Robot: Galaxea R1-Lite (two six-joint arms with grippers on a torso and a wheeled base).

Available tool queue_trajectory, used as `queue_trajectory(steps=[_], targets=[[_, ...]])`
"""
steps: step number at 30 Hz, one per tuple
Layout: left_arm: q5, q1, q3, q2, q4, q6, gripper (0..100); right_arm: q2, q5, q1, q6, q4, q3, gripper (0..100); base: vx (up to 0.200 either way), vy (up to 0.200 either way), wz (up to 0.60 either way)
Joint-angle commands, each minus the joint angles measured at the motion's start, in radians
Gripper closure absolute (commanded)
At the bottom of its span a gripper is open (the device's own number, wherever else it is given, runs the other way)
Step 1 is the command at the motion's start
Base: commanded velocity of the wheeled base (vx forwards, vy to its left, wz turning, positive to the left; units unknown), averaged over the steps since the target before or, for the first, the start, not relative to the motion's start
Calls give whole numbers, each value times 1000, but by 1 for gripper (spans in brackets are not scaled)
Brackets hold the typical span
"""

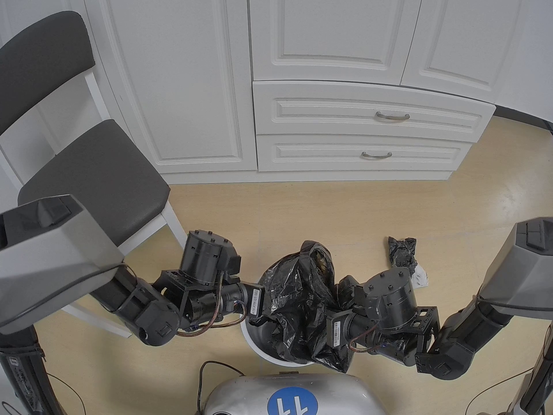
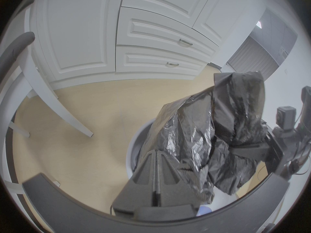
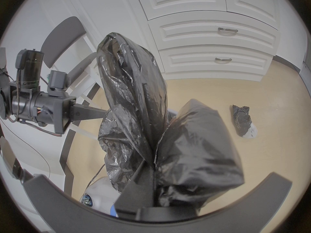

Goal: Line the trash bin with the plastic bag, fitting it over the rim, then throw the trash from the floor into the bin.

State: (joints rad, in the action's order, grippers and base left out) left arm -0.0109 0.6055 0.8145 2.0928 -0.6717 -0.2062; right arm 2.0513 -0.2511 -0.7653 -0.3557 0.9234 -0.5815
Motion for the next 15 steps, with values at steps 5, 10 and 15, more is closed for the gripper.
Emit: queue_trajectory(steps=[5, 10, 15], targets=[[-9, 49, 120, 208, 6, -24, 100, -8, -1, -28, 0, 0, 12, 100, 0, 0, 0], [-12, 46, 233, 351, 20, -25, 100, -13, -1, -28, 1, 0, 19, 100, 0, 0, 0], [-12, 49, 233, 371, 20, -30, 100, 4, -1, -40, 1, 0, 25, 100, 0, 0, 0]])
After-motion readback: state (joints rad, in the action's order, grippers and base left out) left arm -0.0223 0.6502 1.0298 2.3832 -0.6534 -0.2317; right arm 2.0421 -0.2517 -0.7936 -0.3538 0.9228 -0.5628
